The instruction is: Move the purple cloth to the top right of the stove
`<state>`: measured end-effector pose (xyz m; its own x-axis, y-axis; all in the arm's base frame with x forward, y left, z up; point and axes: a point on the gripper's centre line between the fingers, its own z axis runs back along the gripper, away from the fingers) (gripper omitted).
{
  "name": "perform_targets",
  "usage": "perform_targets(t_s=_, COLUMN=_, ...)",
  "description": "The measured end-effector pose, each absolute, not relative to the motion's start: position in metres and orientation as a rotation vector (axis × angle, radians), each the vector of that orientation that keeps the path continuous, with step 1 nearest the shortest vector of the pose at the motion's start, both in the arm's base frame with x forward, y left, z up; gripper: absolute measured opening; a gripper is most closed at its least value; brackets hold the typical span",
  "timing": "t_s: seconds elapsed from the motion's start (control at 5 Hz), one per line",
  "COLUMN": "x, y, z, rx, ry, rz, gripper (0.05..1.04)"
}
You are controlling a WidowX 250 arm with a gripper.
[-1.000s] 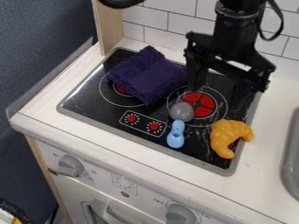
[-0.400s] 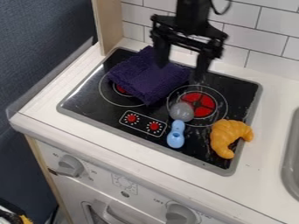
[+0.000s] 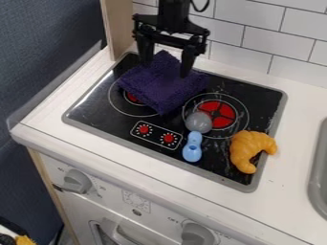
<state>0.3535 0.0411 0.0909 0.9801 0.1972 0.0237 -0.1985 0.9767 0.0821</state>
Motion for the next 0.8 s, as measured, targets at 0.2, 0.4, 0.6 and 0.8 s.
perform_targets(t_s=0.2, x=0.356, y=0.049, z=0.076, rx=0.119, ry=-0.003, rz=0.243, gripper=1.001)
perform_targets(t_s=0.4, x=0.361, y=0.049, z=0.070, rx=0.117, ry=-0.005, rz=0.282, gripper=1.001)
perform_targets(t_s=0.6, x=0.363, y=0.051, z=0.059, rx=0.083, ry=0.002, rz=0.299, gripper=1.001)
perform_targets(t_s=0.8, x=0.367, y=0.050, z=0.057, rx=0.070, ry=-0.003, rz=0.271, gripper=1.001)
